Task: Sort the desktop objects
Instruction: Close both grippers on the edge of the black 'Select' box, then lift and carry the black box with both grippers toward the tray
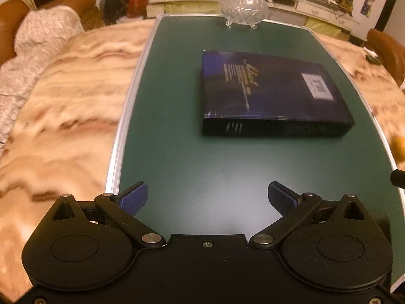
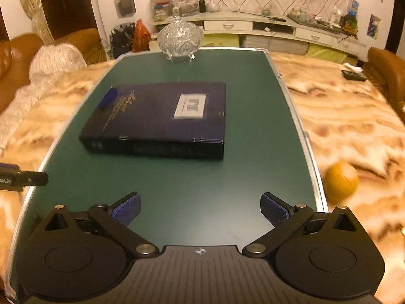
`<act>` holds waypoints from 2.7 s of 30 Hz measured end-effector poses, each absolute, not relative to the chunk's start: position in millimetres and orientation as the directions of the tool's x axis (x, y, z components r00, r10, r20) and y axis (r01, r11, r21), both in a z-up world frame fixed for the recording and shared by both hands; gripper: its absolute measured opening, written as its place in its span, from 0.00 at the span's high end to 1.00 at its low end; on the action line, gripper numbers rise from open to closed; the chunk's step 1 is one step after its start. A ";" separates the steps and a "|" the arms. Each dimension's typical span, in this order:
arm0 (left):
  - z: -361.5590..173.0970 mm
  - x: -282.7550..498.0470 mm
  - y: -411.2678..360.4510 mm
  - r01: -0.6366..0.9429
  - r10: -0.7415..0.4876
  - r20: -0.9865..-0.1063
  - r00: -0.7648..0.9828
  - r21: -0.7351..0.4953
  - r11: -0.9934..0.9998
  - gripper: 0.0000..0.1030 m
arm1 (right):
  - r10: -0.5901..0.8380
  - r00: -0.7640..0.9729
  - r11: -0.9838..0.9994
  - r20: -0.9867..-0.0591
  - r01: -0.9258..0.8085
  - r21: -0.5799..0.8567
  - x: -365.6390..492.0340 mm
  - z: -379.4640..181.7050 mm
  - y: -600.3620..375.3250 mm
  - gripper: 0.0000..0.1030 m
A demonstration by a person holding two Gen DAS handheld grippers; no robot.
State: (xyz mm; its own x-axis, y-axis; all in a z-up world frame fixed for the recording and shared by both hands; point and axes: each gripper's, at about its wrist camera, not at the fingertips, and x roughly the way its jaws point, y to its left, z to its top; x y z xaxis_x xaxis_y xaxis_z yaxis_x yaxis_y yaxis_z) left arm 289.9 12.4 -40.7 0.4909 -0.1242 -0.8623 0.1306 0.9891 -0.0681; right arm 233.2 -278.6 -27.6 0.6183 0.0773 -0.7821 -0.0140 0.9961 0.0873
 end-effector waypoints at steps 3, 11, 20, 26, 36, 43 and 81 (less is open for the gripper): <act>-48.9 315.2 11.6 0.131 -0.144 -0.861 0.487 -0.091 0.987 0.00 | 0.097 0.623 0.994 -0.776 -0.019 0.110 259.8 -35.5 -288.9 0.00; -64.0 365.5 1.4 0.159 -0.221 -0.851 0.476 -0.164 0.974 0.10 | 0.270 0.588 0.942 -0.763 0.002 0.335 324.6 -69.9 -313.8 0.11; -84.8 402.2 -3.5 0.179 -0.285 -0.855 0.434 -0.228 0.957 0.14 | 0.306 0.554 0.923 -0.774 0.027 0.384 359.9 -92.2 -318.1 0.20; -98.0 410.3 2.8 0.162 -0.343 -0.844 0.412 -0.303 0.939 0.18 | 0.325 0.547 0.916 -0.772 0.021 0.400 366.6 -103.3 -317.5 0.20; -101.1 418.5 2.8 0.150 -0.354 -0.838 0.416 -0.321 0.935 0.18 | 0.361 0.550 0.889 -0.753 0.041 0.456 376.0 -112.2 -325.5 0.19; -97.7 415.0 -3.4 0.164 -0.339 -0.843 0.417 -0.297 0.941 0.18 | 0.337 0.569 0.904 -0.750 0.027 0.427 372.7 -109.1 -320.5 0.21; -14.0 304.8 3.8 0.261 -0.327 -0.801 0.501 -0.221 0.940 0.18 | 0.214 0.667 0.968 -0.714 -0.047 0.246 257.1 -12.3 -276.8 0.21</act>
